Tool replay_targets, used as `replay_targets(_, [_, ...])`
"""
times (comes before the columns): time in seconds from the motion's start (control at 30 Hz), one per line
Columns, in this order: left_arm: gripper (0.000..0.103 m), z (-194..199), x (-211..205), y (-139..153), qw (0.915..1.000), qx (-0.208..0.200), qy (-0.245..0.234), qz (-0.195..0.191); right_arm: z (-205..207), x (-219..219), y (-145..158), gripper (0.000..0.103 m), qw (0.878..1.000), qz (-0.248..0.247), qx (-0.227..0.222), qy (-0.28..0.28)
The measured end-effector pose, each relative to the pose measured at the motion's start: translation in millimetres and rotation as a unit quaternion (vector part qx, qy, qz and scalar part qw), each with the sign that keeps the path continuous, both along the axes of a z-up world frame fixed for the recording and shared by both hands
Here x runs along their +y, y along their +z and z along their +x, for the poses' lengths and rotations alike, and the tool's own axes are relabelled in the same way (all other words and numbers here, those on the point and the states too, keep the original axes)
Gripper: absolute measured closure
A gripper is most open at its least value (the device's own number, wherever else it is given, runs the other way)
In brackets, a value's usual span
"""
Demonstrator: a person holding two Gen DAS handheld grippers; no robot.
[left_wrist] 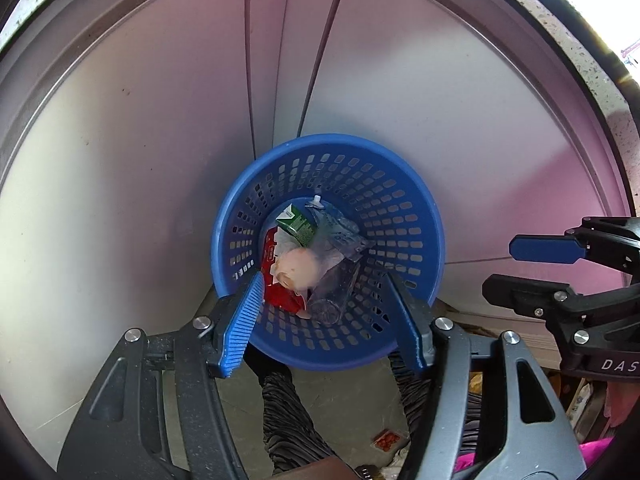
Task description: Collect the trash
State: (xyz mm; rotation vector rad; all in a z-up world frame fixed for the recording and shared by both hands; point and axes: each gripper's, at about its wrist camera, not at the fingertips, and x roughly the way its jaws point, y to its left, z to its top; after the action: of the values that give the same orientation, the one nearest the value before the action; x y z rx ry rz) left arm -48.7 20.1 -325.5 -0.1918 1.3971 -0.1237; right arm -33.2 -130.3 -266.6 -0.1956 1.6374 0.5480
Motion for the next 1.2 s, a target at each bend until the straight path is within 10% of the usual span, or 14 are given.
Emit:
replay_targets(0.53, [0.04,2.0,4.2,19.2,0.9999,-0.013,0.003,0.007,7.0,-7.0,28.5,0.05,0.999,0.031,-0.008,-0.005])
replay_targets(1.2, [0.04,14.5,16.8,153.9,0.991,-0.132,0.023,0.003,28.6,-30.4,146.3,0.049,0.989,0.107,-0.098,-0.012])
